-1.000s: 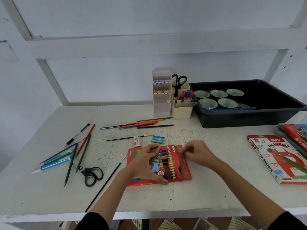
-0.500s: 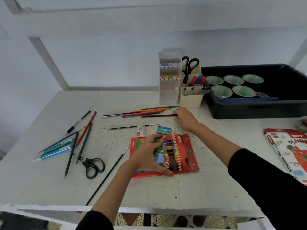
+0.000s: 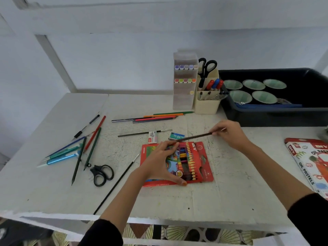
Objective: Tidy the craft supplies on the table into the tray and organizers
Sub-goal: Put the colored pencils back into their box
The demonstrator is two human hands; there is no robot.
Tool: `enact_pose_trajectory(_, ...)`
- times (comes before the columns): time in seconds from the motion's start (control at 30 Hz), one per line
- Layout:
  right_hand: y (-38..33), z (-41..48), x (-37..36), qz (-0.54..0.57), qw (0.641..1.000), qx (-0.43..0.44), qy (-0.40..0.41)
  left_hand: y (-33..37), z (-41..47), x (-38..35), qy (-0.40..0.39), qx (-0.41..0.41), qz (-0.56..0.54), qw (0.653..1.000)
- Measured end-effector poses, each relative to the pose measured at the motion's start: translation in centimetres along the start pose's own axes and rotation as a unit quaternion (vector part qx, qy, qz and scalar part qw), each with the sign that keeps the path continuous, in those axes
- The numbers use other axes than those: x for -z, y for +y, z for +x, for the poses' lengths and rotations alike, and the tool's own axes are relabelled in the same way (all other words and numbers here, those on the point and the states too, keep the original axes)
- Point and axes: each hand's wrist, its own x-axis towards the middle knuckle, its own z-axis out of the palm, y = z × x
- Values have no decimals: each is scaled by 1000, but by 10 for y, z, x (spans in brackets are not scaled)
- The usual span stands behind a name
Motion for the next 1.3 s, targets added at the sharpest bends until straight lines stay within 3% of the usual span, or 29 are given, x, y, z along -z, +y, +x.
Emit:
enact_pose_trajectory(0.3, 32, -62, 47, -86, 996, -8, -35, 1, 0, -1, -8, 17, -2, 1000)
enact_pose_trajectory(0.53, -9, -86, 5, -138, 987, 49, -72, 1, -1, 0, -13, 23, 2, 1000)
enact_pose_trajectory(0.77, -42, -86, -32, -94, 989, 84, -82, 3, -1, 1, -16, 29, 4, 999)
enact_pose_trajectory(1.03, -50, -87, -64, 7, 1000, -12, 16, 2, 0, 1, -15, 27, 7, 1000)
enact_pose_trajectory(1.3, -50, -92, -72, 58, 995, -26, 76, 2, 0, 0, -11, 26, 9, 1000)
